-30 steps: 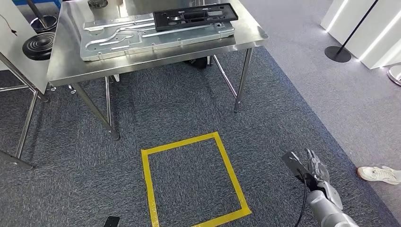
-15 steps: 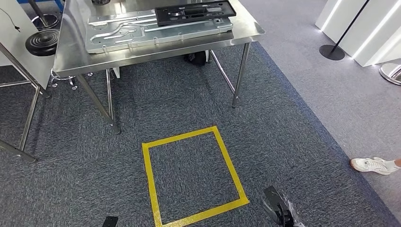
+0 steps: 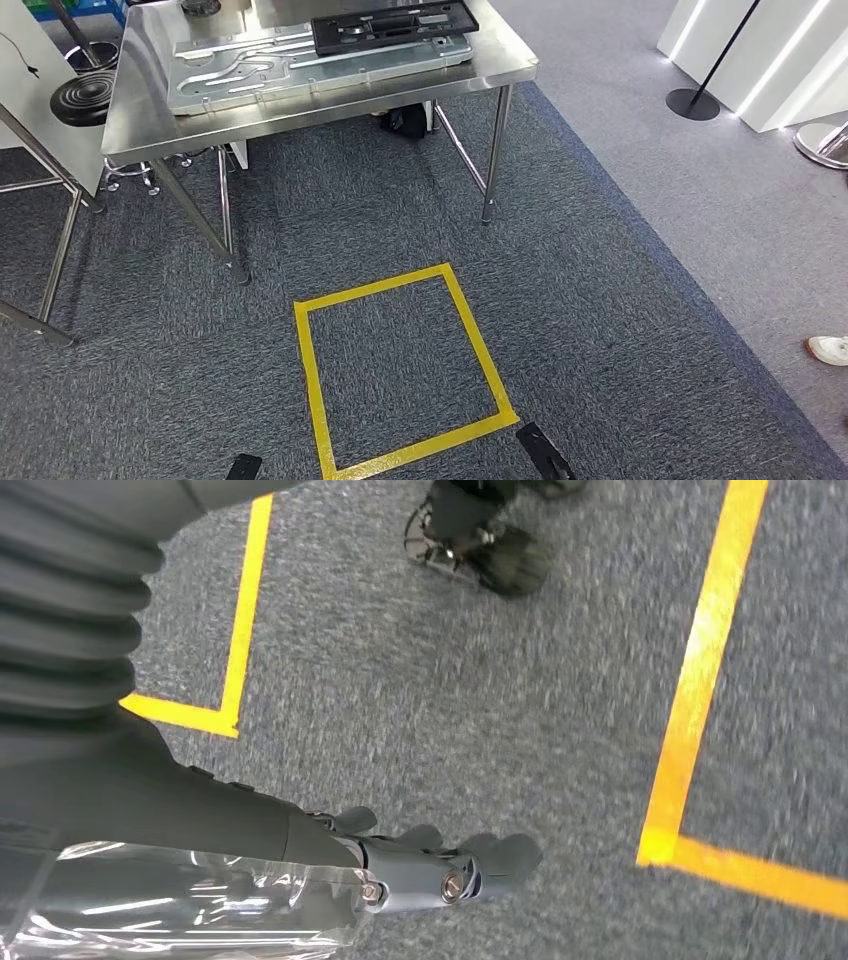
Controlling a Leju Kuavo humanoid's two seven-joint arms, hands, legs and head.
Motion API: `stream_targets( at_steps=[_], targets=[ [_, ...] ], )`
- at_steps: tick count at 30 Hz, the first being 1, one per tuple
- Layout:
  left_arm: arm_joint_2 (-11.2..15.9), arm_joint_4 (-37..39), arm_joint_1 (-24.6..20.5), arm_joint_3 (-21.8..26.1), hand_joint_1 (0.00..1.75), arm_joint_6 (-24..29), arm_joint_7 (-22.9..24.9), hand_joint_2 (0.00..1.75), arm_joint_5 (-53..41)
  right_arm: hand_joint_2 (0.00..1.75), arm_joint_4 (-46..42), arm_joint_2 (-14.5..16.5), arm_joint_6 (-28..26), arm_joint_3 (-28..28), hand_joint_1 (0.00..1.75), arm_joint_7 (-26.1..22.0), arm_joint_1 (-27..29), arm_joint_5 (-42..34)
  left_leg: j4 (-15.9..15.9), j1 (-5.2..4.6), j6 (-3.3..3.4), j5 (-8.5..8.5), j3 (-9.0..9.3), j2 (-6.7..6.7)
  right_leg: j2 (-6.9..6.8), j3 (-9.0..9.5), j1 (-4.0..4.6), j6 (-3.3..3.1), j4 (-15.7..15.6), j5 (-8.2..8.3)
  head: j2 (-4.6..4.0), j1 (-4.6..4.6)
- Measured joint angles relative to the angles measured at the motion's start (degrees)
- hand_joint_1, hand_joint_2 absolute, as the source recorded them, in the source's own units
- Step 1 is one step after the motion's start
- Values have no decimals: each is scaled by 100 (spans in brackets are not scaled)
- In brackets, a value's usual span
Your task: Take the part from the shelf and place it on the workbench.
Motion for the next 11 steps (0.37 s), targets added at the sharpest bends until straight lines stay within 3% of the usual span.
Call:
stream_targets(
  at_steps=[3, 5, 6, 9, 11],
  targets=[
    [-8, 0, -3, -58, 0, 12, 35, 175, -22, 175, 13, 126, 2, 93, 0, 139, 3, 145, -205, -8, 63, 18, 66, -3, 5, -35, 16, 88, 4, 37, 1, 0],
    [-22, 0, -1, -75, 0, 19, 85, 175, -31, 175, 22, 189, -1, 179, 0, 271, 1, 276, -277, 28, 126, 73, 64, 3, 6, -98, 17, 148, 119, -61, 0, 1],
    [-32, 0, -1, -80, 0, 22, 125, 175, -42, 175, 27, 213, 2, 221, 0, 334, 0, 324, -309, 47, 156, 102, 61, 8, 7, -196, 11, 176, 330, -202, 0, 2],
    [-50, 0, 18, -92, 0, 7, 353, 175, -101, 175, 48, 299, 109, 317, 0, 508, 30, 405, -305, 44, 190, 129, 12, 25, 9, -706, -58, 259, 1432, -713, 0, 2],
    [-52, 1, 30, -99, 0, -20, 484, 175, -136, 175, 61, 341, 180, 350, 0, 562, 68, 436, -285, 47, 197, 132, -10, 27, 7, -833, -110, 322, 1719, -743, 0, 1]
  ],
)
